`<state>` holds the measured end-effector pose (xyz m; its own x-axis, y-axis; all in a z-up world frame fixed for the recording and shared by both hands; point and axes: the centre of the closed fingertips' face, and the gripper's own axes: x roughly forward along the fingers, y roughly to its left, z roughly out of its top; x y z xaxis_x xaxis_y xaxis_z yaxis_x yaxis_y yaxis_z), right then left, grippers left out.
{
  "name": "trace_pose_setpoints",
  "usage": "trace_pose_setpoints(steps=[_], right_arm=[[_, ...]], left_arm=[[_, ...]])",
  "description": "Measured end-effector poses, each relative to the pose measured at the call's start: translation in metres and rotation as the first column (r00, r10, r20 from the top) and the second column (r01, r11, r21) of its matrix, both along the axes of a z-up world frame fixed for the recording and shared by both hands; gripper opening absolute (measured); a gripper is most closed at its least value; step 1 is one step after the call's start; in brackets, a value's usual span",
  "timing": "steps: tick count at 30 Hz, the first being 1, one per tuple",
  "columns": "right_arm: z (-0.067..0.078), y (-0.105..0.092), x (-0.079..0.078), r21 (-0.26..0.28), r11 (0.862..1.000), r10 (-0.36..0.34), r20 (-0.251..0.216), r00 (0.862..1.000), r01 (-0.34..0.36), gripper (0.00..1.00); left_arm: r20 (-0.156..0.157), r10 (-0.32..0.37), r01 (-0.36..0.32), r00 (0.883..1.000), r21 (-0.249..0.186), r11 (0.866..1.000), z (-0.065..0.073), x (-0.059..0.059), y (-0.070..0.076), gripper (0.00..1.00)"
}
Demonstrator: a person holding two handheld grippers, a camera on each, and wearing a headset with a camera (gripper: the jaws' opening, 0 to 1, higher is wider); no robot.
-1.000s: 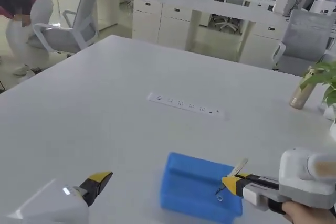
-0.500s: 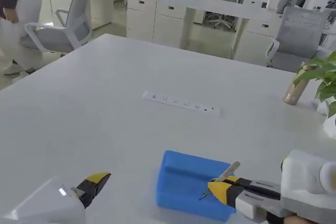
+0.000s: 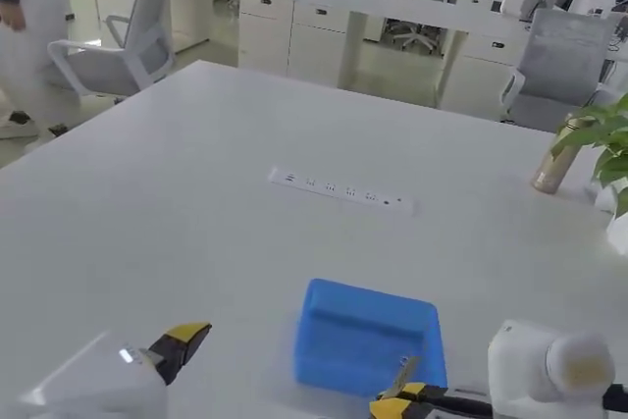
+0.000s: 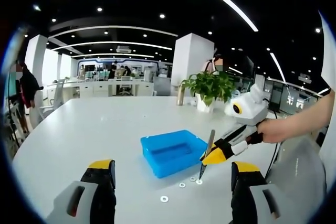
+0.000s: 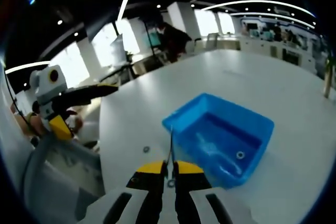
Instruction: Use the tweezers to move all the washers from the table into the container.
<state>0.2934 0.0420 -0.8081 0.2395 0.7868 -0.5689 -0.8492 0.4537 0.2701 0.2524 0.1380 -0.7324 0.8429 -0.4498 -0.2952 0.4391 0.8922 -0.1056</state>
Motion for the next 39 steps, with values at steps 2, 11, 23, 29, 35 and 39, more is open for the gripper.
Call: trace_pose_setpoints(steps=[2, 11, 23, 29, 35, 39], right_arm=[[-0.003, 0.0, -0.002, -0.008, 1.0, 0.003, -0.01, 1.0, -0.003, 0.03], [-0.008, 0.004, -0.008, -0.03, 0.999, 0.021, -0.021, 1.0, -0.022, 0.03], [-0.007, 0.009, -0.02, -0.188, 0.964, 0.219, 0.174, 0.96, -0.186, 0.03], [-0.01, 0.013, -0.022, -0.22, 0.952, 0.259, 0.214, 0.942, -0.212, 0.03], [-0.013, 0.013, -0.019, -0.209, 0.959, 0.237, 0.205, 0.95, -0.194, 0.03], [-0.014, 0.01, -0.016, -0.187, 0.968, 0.204, 0.183, 0.962, -0.169, 0.03]], left_arm=[[-0.004, -0.002, 0.002, 1.0, 0.002, 1.0, -0.001, 0.0, 0.0, 0.93], [-0.017, -0.012, 0.013, 1.0, 0.023, 1.0, -0.004, -0.001, -0.001, 0.92], [-0.021, -0.018, 0.019, 1.0, 0.034, 0.999, -0.005, -0.001, -0.002, 0.91], [-0.023, -0.027, 0.028, 0.999, 0.046, 0.999, -0.006, -0.001, -0.004, 0.91], [-0.018, -0.023, 0.024, 1.0, 0.041, 0.999, -0.005, -0.001, -0.003, 0.91], [-0.017, -0.029, 0.029, 0.999, 0.043, 0.999, -0.005, -0.002, -0.004, 0.91]])
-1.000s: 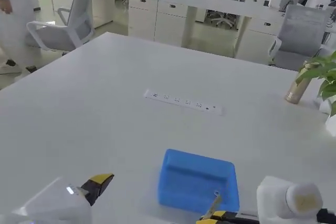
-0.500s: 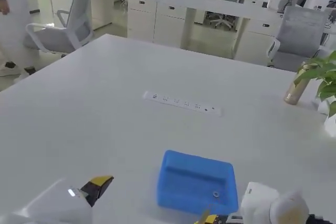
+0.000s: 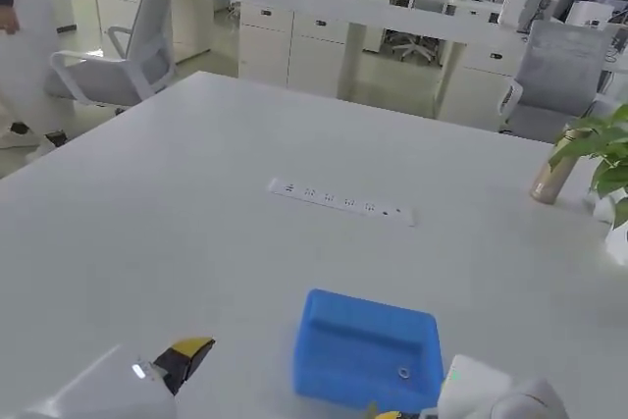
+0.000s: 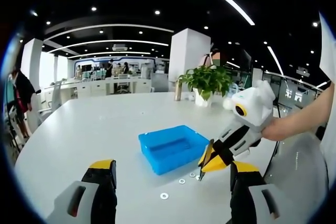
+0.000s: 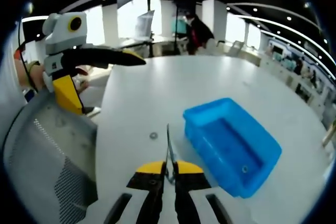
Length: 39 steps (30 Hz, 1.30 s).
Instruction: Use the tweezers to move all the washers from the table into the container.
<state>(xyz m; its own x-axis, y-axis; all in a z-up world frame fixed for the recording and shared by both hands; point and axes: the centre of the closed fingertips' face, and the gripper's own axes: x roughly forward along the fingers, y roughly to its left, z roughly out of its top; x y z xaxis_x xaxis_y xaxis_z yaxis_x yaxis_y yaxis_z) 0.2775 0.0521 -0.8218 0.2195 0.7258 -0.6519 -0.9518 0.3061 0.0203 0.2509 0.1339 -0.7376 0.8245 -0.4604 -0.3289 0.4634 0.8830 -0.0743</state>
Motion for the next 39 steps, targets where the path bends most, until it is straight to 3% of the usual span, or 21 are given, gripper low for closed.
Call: trace_pose_setpoints(steps=[21, 27, 39], right_arm=[[0.001, -0.007, -0.003, -0.024, 0.999, -0.029, -0.036, 0.999, 0.029, 0.03], [0.003, -0.011, -0.001, -0.006, 0.998, -0.055, -0.082, 0.995, 0.055, 0.03], [0.028, -0.02, 0.01, 0.049, 0.992, -0.111, -0.105, 0.988, 0.117, 0.03]], left_arm=[[0.003, 0.003, -0.003, 1.0, 0.011, 1.0, -0.001, 0.0, 0.002, 0.9], [0.002, 0.01, -0.01, 1.0, 0.012, 1.0, -0.002, 0.001, 0.004, 0.89], [0.006, 0.008, -0.008, 1.0, 0.007, 1.0, 0.0, 0.0, 0.003, 0.89]])
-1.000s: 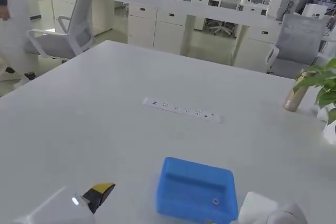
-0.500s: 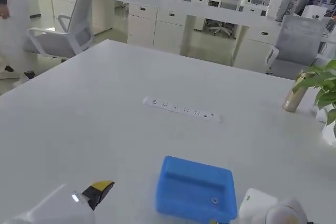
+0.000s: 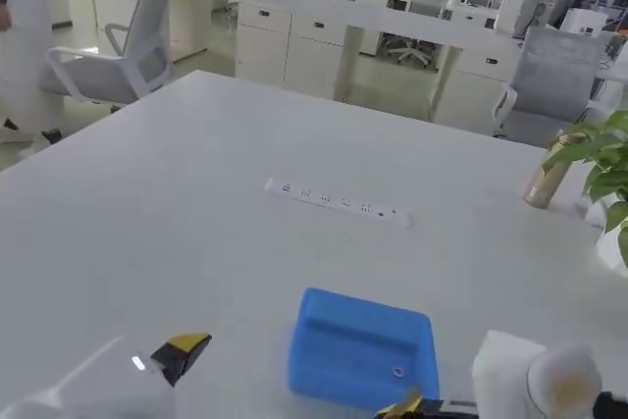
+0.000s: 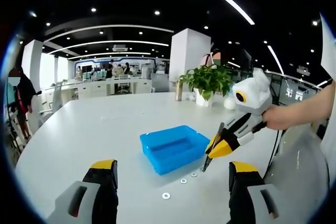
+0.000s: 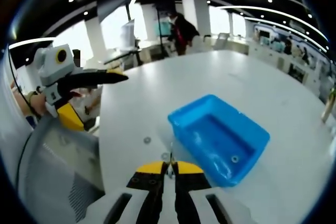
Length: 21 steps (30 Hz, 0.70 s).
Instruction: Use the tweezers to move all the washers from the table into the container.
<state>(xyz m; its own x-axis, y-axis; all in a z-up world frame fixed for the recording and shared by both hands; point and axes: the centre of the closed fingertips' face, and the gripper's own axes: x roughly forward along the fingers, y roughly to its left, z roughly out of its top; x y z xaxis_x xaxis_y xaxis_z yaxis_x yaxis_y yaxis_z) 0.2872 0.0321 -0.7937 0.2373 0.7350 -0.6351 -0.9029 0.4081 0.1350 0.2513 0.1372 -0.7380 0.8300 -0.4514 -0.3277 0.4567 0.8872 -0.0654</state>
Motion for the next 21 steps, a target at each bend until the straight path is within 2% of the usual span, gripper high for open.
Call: trace_pose_setpoints(steps=[9, 12, 21], right_arm=[[0.017, -0.002, 0.005, 0.002, 1.0, 0.0, 0.014, 1.0, 0.0, 0.03], [0.023, -0.003, 0.007, 0.0, 1.0, 0.002, 0.022, 1.0, -0.002, 0.03], [0.035, -0.005, 0.014, -0.005, 1.0, 0.007, 0.041, 0.999, -0.007, 0.03]], left_arm=[[0.003, 0.0, 0.0, 1.0, 0.002, 1.0, 0.0, -0.001, 0.0, 0.89], [0.012, -0.001, 0.001, 1.0, -0.013, 1.0, 0.003, 0.0, -0.001, 0.9], [0.008, -0.001, 0.001, 1.0, -0.003, 1.0, 0.001, -0.001, -0.002, 0.89]])
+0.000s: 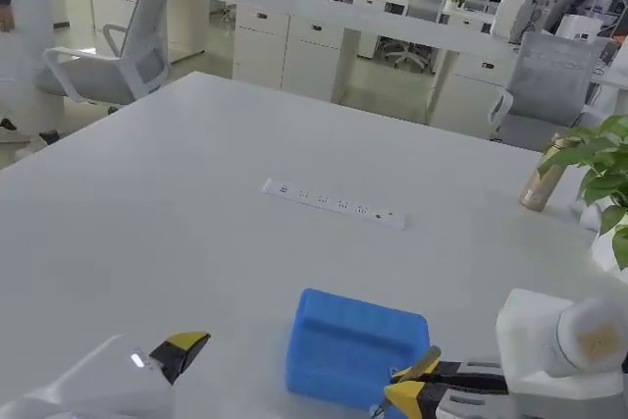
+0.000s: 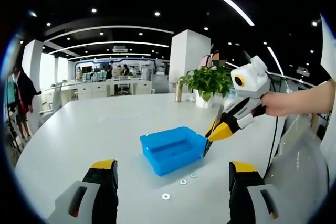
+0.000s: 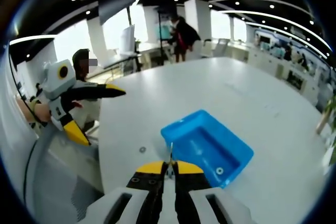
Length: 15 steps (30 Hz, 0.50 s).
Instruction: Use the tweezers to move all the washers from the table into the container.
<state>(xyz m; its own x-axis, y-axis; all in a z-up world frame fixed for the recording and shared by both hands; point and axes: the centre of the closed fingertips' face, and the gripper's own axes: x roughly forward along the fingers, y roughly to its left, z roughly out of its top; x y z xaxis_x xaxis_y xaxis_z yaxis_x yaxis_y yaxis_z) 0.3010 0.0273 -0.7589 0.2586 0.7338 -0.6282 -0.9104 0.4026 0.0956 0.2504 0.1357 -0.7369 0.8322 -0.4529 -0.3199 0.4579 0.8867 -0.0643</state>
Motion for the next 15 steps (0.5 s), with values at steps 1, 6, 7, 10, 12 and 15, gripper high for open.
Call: trace_pose_setpoints(steps=[1, 6, 7, 10, 12, 15], right_arm=[[0.002, 0.001, 0.0, -0.001, 1.0, -0.001, 0.002, 1.0, 0.001, 0.03], [0.005, 0.002, 0.006, 0.004, 1.0, -0.003, 0.007, 1.0, 0.003, 0.03], [0.006, 0.002, 0.007, 0.003, 1.0, -0.003, 0.009, 1.0, 0.003, 0.03], [0.009, 0.004, 0.008, 0.002, 1.0, -0.003, 0.014, 1.0, 0.002, 0.03], [0.01, 0.005, 0.011, 0.004, 1.0, -0.003, 0.016, 1.0, 0.003, 0.03], [0.012, 0.006, 0.014, 0.007, 1.0, -0.004, 0.018, 1.0, 0.004, 0.03]], left_arm=[[0.001, 0.0, 0.0, 1.0, -0.001, 1.0, 0.0, 0.0, 0.0, 0.89], [0.0, 0.002, -0.002, 1.0, -0.004, 1.0, 0.0, 0.0, 0.0, 0.88], [0.0, 0.002, -0.002, 1.0, -0.003, 1.0, 0.0, 0.0, 0.0, 0.88], [-0.002, 0.001, -0.001, 1.0, 0.001, 1.0, -0.001, 0.0, 0.0, 0.88], [-0.003, 0.0, 0.0, 1.0, 0.001, 1.0, -0.001, 0.0, 0.0, 0.88], [-0.006, -0.001, 0.001, 1.0, 0.004, 1.0, -0.001, 0.0, 0.0, 0.88]])
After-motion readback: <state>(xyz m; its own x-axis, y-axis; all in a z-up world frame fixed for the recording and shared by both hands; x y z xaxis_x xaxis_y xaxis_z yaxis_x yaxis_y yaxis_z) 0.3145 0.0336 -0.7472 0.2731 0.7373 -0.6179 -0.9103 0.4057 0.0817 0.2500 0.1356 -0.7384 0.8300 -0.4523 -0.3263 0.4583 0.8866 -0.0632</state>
